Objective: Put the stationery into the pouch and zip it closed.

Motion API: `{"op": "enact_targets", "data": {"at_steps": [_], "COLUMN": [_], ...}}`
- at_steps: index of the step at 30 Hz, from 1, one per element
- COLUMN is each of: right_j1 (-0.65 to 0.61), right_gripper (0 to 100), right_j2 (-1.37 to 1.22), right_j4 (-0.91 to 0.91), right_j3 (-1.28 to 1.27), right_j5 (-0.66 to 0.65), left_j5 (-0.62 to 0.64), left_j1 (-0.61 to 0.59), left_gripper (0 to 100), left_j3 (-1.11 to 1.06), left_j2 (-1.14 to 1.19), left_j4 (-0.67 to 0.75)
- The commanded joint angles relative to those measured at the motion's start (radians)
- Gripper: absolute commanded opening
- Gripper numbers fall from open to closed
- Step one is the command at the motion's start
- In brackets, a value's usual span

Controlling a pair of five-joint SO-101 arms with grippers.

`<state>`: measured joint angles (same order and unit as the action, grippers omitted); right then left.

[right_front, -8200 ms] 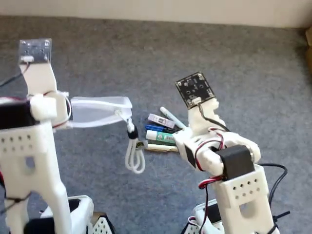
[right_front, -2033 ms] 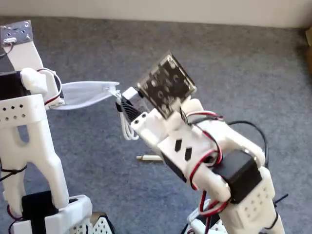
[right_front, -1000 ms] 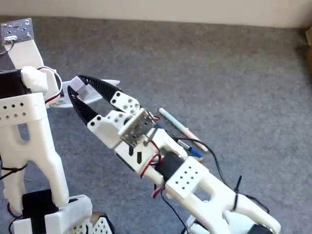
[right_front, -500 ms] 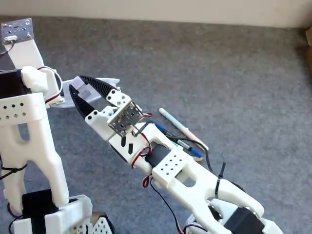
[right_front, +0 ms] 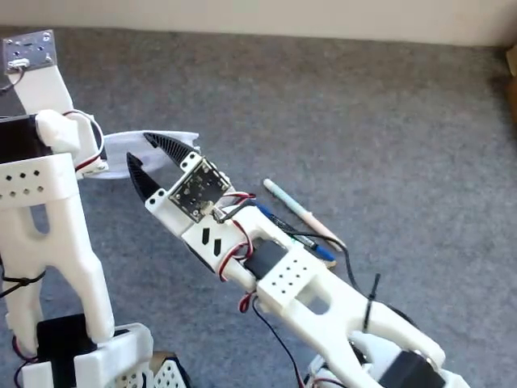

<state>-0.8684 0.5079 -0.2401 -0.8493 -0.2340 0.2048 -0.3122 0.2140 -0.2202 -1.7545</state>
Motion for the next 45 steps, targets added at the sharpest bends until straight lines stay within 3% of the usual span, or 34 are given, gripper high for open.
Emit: {"op": "enact_targets", "data": {"at_steps": [1, 8, 14, 19, 27, 45], "right_j1": [0.010, 0.081, 0.180, 0.275, 0.369, 0.452], "right_gripper": [11.5, 11.5, 11.5, 11.5, 11.6, 11.6], "right_j2": [0.128, 0.269, 0.282, 0.280, 0.223, -0.493], "right_j4": [0.120, 0.567, 1.006, 1.202, 1.227, 1.158], "right_j3": [0.068, 0.231, 0.415, 0.476, 0.343, 0.552], "right_j5": [0.018, 0.137, 0.163, 0.160, 0.101, -0.038], "left_j5": [0.009, 0.009, 0.009, 0.009, 0.009, 0.009], "left_j1": [0.019, 0.018, 0.018, 0.018, 0.018, 0.018], "left_gripper": [0, 0, 0, 0, 0, 0], "left_j3": [0.030, 0.030, 0.030, 0.028, 0.028, 0.001], "left_j2": [-0.001, -0.001, -0.001, -0.001, -0.001, -0.007], "left_j4": [0.000, 0.000, 0.000, -0.002, -0.002, 0.000]}}
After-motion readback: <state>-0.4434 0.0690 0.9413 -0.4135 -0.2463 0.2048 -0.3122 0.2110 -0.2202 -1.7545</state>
